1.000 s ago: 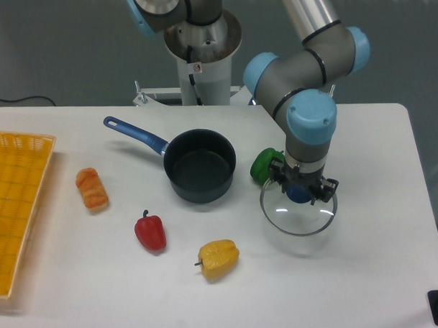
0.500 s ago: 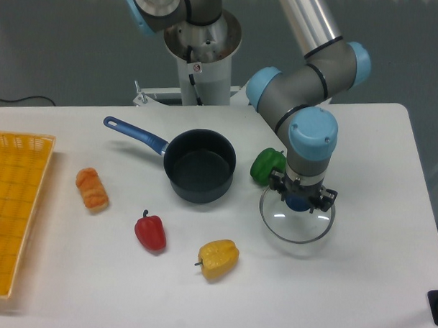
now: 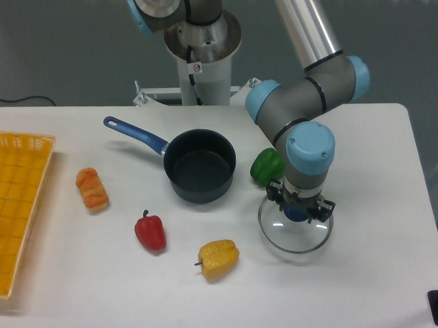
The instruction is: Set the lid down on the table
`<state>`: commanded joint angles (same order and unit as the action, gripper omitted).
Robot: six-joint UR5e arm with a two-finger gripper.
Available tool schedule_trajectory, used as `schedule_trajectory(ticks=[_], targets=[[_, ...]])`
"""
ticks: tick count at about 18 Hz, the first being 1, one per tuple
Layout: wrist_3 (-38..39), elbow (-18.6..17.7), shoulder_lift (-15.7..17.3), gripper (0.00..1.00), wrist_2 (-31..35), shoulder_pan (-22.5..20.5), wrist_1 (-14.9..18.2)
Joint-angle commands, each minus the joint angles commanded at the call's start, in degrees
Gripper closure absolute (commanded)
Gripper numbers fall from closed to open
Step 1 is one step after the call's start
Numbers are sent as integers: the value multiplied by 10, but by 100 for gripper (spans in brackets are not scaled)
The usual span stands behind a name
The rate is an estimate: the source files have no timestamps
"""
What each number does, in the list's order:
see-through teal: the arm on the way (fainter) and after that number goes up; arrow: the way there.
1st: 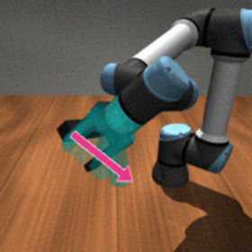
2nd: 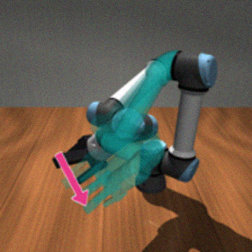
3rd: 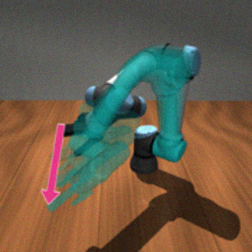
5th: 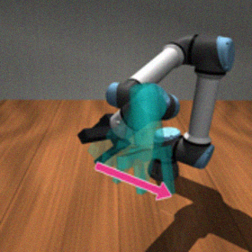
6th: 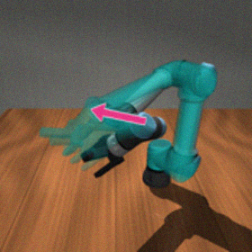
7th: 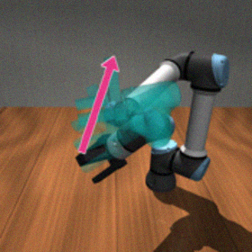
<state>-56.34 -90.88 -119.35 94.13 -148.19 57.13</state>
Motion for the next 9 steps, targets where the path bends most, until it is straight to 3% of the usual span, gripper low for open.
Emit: schedule_trajectory(ticks=[9], targets=[[-1,-6,-6,44,4,1,-1]])
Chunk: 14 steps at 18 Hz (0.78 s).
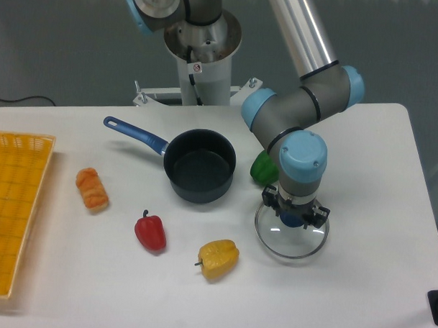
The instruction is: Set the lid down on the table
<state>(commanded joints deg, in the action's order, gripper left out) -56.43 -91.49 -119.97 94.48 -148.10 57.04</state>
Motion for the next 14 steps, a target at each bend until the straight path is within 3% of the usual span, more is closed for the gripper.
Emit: schedule_trajectory(ticks=[14], targets=[[1,-2,-10,44,-1,4,1]])
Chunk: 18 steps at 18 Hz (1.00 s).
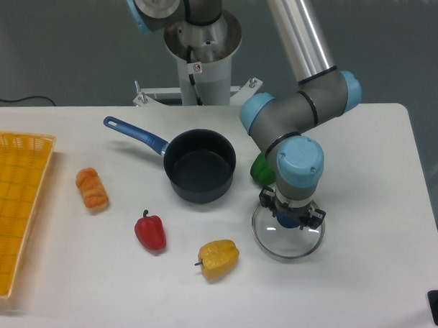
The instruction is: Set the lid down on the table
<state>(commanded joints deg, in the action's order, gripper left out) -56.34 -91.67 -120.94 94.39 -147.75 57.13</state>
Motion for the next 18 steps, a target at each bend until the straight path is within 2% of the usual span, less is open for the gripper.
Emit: schedule_trajectory(ticks=[18], targets=[[0,0,-4,42,1,1,0]])
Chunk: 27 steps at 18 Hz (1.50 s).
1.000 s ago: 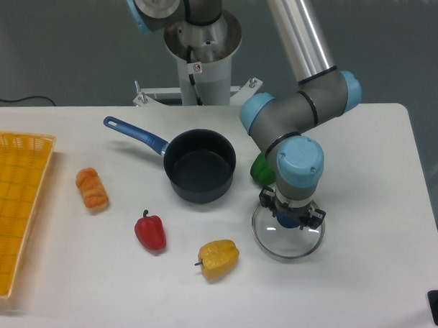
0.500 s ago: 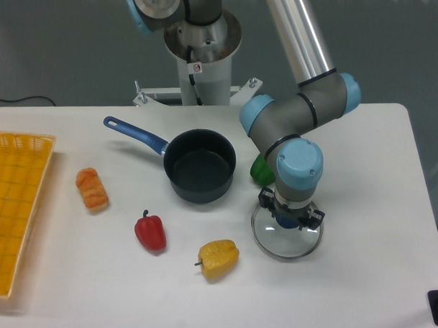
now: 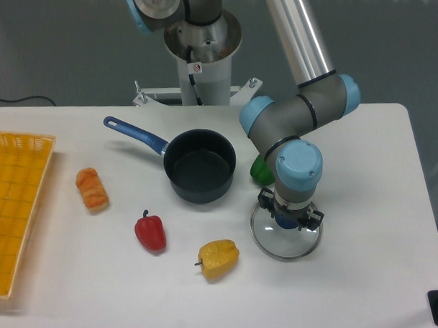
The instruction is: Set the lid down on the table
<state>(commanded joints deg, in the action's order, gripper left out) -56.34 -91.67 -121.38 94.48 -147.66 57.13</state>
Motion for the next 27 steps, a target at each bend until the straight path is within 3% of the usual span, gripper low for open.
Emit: schedule_trajectory(ticks=[6,8,22,27], targets=[[0,0,0,40,0,1,0],[-1,0,0,32,0,1,0],[-1,0,-4,32,0,5,-1],[-2,0,-4,21,0,5,-1]])
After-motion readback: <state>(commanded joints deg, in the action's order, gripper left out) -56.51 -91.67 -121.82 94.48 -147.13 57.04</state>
